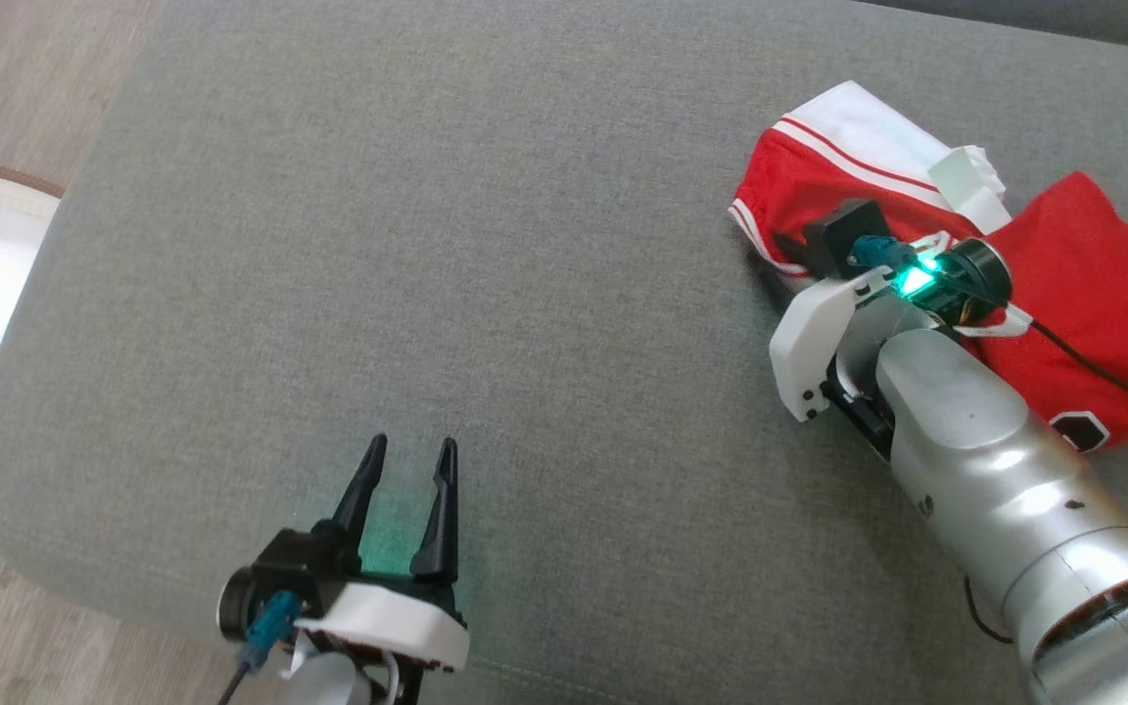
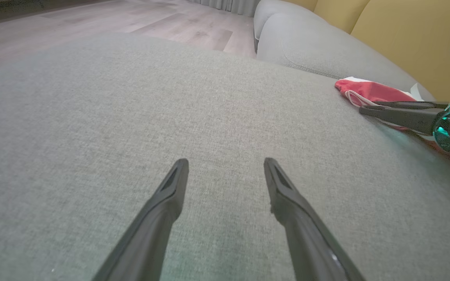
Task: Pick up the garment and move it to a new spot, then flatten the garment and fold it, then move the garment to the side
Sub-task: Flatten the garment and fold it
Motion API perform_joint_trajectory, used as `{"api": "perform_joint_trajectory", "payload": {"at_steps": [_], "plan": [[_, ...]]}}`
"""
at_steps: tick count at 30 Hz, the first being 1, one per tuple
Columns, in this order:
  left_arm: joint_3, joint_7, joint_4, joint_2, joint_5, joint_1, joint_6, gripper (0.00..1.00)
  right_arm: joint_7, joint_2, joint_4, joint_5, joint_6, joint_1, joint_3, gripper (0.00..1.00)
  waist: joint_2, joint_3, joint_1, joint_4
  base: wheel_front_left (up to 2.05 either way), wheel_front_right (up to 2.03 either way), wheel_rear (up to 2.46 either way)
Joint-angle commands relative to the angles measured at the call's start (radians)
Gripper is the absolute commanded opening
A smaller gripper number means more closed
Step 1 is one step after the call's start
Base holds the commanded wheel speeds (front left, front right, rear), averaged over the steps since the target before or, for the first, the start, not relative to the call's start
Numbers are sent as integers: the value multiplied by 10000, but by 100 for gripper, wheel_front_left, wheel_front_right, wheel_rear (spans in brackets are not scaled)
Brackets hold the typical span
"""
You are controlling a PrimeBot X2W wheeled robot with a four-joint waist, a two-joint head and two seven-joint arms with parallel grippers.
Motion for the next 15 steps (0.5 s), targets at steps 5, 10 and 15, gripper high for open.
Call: {"api": "perform_joint_trajectory", "payload": {"at_steps": [5,10,15], "plan": [[199,-95,-329,22,18,-382,29,100,-1442,350,-1004,433,-7,-588,74,0,0,-172,-1,-79,0,0,0],[134,-95,-214,22,119,-290,-61,100,-1725,408,-3452,1866,-7,-1361,-40,0,0,-555,-1,-59,0,0,0],[253,-95,-36,22,249,-50,-158,100,-1733,412,-5839,3330,-7,-2156,-679,0,0,-1046,-1,-51,0,0,0]]}}
